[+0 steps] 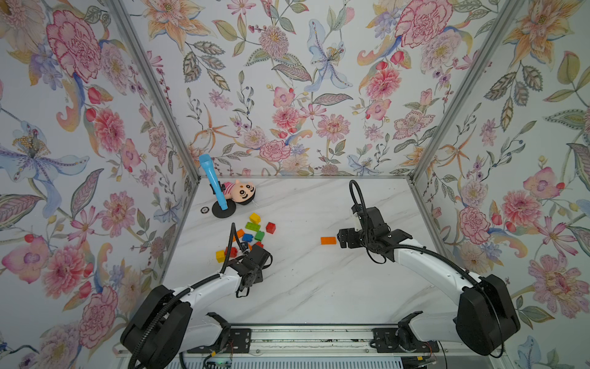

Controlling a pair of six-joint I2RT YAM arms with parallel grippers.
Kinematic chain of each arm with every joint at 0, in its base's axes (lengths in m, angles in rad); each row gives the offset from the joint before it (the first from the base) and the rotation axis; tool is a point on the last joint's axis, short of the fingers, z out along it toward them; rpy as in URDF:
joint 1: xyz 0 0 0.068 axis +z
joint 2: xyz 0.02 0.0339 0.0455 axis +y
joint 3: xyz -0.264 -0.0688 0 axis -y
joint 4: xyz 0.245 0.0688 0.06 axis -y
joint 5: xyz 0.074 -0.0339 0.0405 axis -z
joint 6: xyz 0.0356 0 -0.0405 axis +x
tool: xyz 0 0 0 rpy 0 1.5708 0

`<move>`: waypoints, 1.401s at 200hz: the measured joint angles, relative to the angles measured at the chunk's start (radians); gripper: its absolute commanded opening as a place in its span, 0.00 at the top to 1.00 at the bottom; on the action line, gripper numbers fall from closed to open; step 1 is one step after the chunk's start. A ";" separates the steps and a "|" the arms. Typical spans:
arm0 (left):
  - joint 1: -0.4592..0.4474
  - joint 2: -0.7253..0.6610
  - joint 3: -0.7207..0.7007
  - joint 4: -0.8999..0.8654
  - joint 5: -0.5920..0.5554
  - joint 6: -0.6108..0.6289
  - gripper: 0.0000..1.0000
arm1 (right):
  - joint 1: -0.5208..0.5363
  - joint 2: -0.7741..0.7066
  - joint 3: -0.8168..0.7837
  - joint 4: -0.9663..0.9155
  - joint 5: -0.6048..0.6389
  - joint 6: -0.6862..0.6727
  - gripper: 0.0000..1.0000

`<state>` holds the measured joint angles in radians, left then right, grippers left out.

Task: Assemble the letter p with lego
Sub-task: Pick up the lego brick from the center of the board.

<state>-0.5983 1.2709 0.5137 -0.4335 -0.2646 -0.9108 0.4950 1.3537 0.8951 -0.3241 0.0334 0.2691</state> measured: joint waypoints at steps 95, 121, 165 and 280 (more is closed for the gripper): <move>-0.064 0.059 0.031 0.037 0.005 -0.041 0.62 | 0.000 0.000 -0.004 0.001 0.000 0.000 0.04; -0.064 0.061 0.031 0.047 0.003 -0.042 0.70 | -0.002 -0.012 -0.019 0.001 -0.001 0.004 0.04; -0.082 0.056 0.024 0.082 0.008 -0.010 0.79 | -0.032 -0.042 -0.029 0.001 -0.072 0.042 0.04; -0.334 0.018 0.092 0.571 0.132 0.406 0.86 | -0.075 -0.207 -0.079 0.065 -0.435 0.288 0.12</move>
<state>-0.9325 1.2888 0.6060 0.1379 -0.1326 -0.5049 0.4198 1.1469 0.8158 -0.2588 -0.4019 0.5568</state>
